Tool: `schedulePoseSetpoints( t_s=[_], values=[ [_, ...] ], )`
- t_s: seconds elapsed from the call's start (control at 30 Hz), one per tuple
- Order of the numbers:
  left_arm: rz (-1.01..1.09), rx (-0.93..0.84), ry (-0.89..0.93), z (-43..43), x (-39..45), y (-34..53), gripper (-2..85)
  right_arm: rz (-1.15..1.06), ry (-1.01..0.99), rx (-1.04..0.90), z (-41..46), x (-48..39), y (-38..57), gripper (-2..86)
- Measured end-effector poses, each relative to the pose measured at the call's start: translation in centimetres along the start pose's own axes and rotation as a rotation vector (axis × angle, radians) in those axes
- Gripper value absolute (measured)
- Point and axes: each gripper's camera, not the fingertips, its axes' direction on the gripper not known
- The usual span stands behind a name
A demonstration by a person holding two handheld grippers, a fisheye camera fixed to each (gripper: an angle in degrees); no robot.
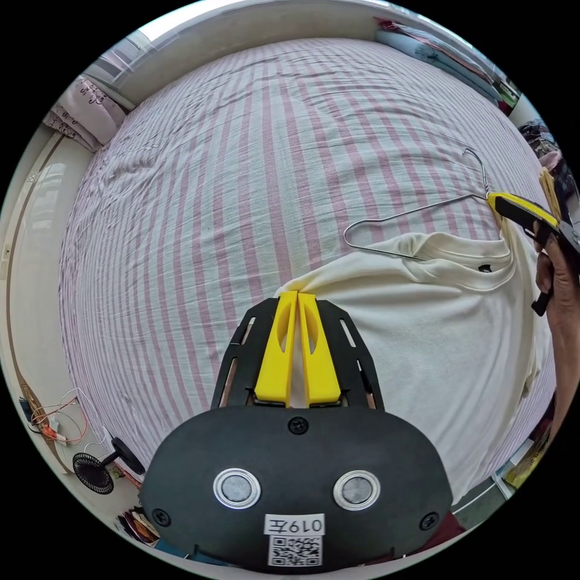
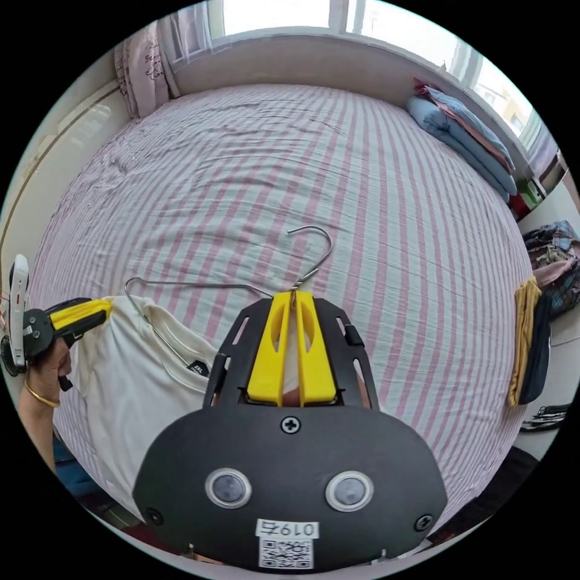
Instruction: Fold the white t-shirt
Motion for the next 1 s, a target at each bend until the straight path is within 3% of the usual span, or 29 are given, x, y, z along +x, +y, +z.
schedulePoseSetpoints(
  t_s=[0.13,0.33,0.8,1.0],
  values=[
    [-0.001,-0.005,0.010,-0.6,-1.2,0.1,0.9,-0.065,0.060,0.008,0.0,-0.5,0.3,0.0],
    [-0.014,0.020,0.067,-2.3,-4.1,0.9,1.0,-0.044,-0.146,0.024,-1.2,2.4,0.1,-0.7],
    [-0.038,0.211,0.110,-10.8,-9.0,4.1,1.1,0.023,-0.370,0.311,-6.6,3.0,0.5,-1.0],
    [-0.027,0.159,0.159,-11.7,-11.2,5.7,1.1,0.051,-0.447,0.403,-10.3,3.2,0.4,-1.0]
  ],
)
